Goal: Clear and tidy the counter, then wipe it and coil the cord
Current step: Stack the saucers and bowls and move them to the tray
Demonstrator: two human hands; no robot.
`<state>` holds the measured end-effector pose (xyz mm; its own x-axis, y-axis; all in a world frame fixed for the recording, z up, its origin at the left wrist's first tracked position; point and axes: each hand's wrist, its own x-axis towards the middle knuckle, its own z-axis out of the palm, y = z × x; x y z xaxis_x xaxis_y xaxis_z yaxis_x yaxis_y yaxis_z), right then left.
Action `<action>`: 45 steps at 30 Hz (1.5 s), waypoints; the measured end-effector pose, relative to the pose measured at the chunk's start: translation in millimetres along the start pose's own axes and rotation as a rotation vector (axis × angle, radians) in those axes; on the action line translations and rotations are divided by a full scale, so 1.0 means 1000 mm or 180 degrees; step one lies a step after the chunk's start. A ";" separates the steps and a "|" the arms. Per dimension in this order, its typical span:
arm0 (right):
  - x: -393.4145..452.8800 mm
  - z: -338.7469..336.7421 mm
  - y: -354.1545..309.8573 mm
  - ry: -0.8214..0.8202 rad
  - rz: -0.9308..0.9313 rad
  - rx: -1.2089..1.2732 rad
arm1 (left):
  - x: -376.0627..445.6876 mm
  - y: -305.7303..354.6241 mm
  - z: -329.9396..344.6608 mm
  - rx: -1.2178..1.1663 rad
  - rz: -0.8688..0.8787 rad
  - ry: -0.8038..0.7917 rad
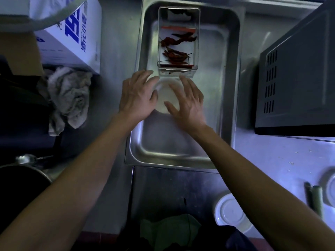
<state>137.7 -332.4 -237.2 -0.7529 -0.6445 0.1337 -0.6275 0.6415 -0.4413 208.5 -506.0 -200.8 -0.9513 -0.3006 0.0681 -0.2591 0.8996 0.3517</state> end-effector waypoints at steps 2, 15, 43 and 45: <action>0.002 -0.009 0.007 0.0180 0.0120 -0.0015 | 0.013 0.004 0.004 0.0096 0.0086 -0.0120; 0.035 -0.005 0.016 -0.0482 0.0519 0.0159 | 0.042 -0.006 0.011 0.0657 0.0177 -0.0258; -0.099 -0.105 0.036 -0.0674 0.0184 0.0082 | -0.104 0.109 -0.041 0.0837 -0.0111 -0.0712; -0.116 -0.112 0.045 -0.0692 0.0151 0.0002 | -0.121 0.127 -0.036 0.0805 -0.0106 -0.0731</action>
<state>175.0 -182.5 -173.2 -0.7209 -0.6882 -0.0815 -0.5924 0.6729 -0.4430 296.7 -366.9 -130.6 -0.9469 -0.2779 -0.1615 -0.2965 0.9492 0.1054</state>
